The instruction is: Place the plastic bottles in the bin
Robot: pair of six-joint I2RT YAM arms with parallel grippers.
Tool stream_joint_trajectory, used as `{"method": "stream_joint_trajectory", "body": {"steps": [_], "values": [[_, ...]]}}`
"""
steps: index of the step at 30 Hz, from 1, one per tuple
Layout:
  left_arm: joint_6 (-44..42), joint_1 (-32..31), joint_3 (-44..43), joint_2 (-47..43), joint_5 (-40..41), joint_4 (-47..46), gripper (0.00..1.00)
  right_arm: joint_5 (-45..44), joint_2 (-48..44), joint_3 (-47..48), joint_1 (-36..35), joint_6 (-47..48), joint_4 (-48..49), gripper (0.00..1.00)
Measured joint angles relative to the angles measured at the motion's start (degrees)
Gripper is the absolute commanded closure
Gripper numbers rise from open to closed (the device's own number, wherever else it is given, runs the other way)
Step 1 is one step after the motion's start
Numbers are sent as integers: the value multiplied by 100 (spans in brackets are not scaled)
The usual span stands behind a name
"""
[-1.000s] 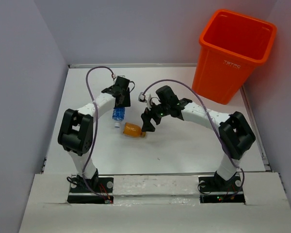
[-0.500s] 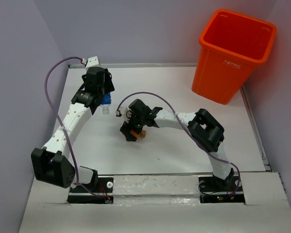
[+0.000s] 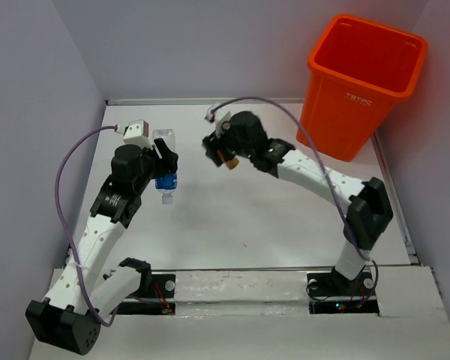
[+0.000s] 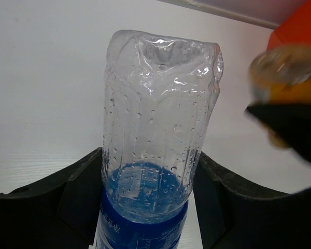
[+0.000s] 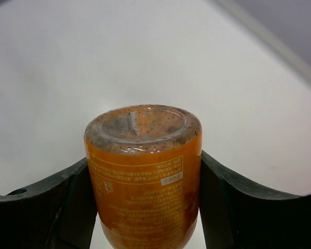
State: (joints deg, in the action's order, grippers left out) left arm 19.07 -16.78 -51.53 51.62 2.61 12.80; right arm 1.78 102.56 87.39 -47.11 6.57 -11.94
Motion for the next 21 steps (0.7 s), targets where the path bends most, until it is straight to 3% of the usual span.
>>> {"method": "stream_joint_trajectory", "body": {"steps": [4, 9, 10, 12, 17, 21], "values": [[122, -7, 348, -514, -625, -140, 38, -758, -793, 787, 1217, -2, 286, 41], [249, -35, 396, -844, -1161, -295, 38, -1624, -874, 2415, 3230, -11, 691, 40], [267, -42, 396, -876, -1239, -330, 38, -1722, -820, 2660, 3499, -13, 734, 35], [365, -50, 393, -951, -1532, -439, 38, -1961, -511, 3305, 4212, -118, 1012, 1], [549, -87, 391, -944, -1961, -660, 38, -1561, 304, 3965, 4809, -671, 719, 0], [813, -144, 389, -866, -2273, -1182, 38, -743, 439, 3661, 5027, -1355, 160, 2]]}}
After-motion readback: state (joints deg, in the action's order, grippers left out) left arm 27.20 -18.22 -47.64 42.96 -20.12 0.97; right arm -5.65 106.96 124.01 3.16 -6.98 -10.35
